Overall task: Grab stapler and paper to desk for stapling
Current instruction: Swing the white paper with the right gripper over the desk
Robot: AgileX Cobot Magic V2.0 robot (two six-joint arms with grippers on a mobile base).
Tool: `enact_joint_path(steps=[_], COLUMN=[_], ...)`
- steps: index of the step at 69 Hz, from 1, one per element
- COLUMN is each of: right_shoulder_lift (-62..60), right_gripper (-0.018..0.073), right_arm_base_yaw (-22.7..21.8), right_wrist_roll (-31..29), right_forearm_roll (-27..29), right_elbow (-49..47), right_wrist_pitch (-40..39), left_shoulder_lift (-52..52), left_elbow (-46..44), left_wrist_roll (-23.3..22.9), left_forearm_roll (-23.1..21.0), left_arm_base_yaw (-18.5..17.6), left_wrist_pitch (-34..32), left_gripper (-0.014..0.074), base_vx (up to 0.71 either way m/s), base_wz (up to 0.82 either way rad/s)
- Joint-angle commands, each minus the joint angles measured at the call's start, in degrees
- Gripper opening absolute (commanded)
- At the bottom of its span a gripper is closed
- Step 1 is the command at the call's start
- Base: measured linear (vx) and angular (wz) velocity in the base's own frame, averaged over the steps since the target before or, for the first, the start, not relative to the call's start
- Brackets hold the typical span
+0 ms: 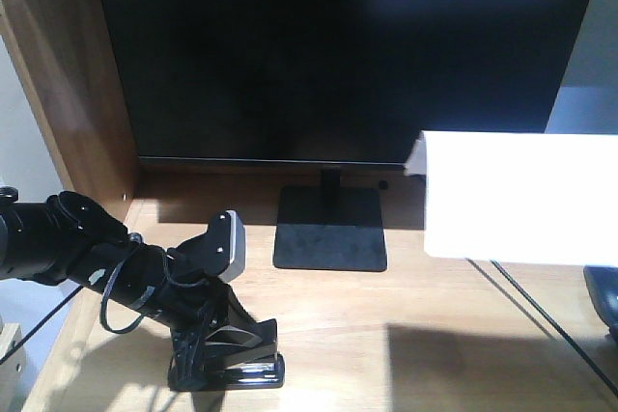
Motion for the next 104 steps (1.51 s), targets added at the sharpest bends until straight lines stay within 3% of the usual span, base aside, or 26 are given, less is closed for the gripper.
enact_joint_path(steps=[1, 18, 25, 29, 40, 49, 55, 62, 73, 86, 104], right_shoulder_lift=[7.30, 19.54, 23.78, 26.56, 31.92, 35.73, 38.00, 40.84, 43.92, 44.88, 44.88], right_gripper=[-0.0002, -0.0002, -0.0002, -0.0002, -0.0002, -0.0002, -0.0002, -0.0002, -0.0002, -0.0002, -0.0002], right_arm_base_yaw=[-0.23, -0.23, -0.58, -2.90, -14.26, -22.59, -24.89, -24.70, -24.70, -23.90, -12.08], right_wrist_roll=[0.64, 2.24, 3.86, 5.35, 11.32, 16.34, 18.57, 21.56, 23.86, 24.15, 22.39], right_forearm_roll=[-2.20, -3.56, -7.63, -11.16, -24.46, -43.82, -55.77, -68.59, -80.97, -87.41, -91.77], right_elbow=[-3.73, -6.11, -6.11, -6.11, -6.52, -10.06, -13.85, -18.72, -22.20, -22.27, -22.27], right_wrist_pitch=[-10.41, -10.41, -10.41, -10.41, -10.41, -10.41, -10.41, -10.41, -10.41, -10.41, -10.36], left_shoulder_lift=[-2.51, -2.51, -2.51, -2.51, -2.51, -2.51, -2.51, -2.51, -2.51, -2.51, -2.51], left_elbow=[-1.29, -1.29, -1.29, -1.29, -1.29, -1.29, -1.29, -1.29, -1.29, -1.29, -1.29], left_wrist_roll=[-0.65, -0.65, -0.65, -0.65, -0.65, -0.65, -0.65, -0.65, -0.65, -0.65, -0.65], left_forearm_roll=[-2.78, -2.78, -2.78, -2.78, -2.78, -2.78, -2.78, -2.78, -2.78, -2.78, -2.78], left_arm_base_yaw=[-0.39, -0.39, -0.39, -0.39, -0.39, -0.39, -0.39, -0.39, -0.39, -0.39, -0.39], left_wrist_pitch=[1.84, 1.84, 1.84, 1.84, 1.84, 1.84, 1.84, 1.84, 1.84, 1.84, 1.89], left_gripper=[-0.0006, -0.0006, -0.0006, -0.0006, -0.0006, -0.0006, -0.0006, -0.0006, -0.0006, -0.0006, -0.0006], base_vx=[0.00, 0.00, 0.00, 0.00, 0.00, 0.00, 0.00, 0.00, 0.00, 0.00, 0.00], base_wz=[0.00, 0.00, 0.00, 0.00, 0.00, 0.00, 0.00, 0.00, 0.00, 0.00, 0.00])
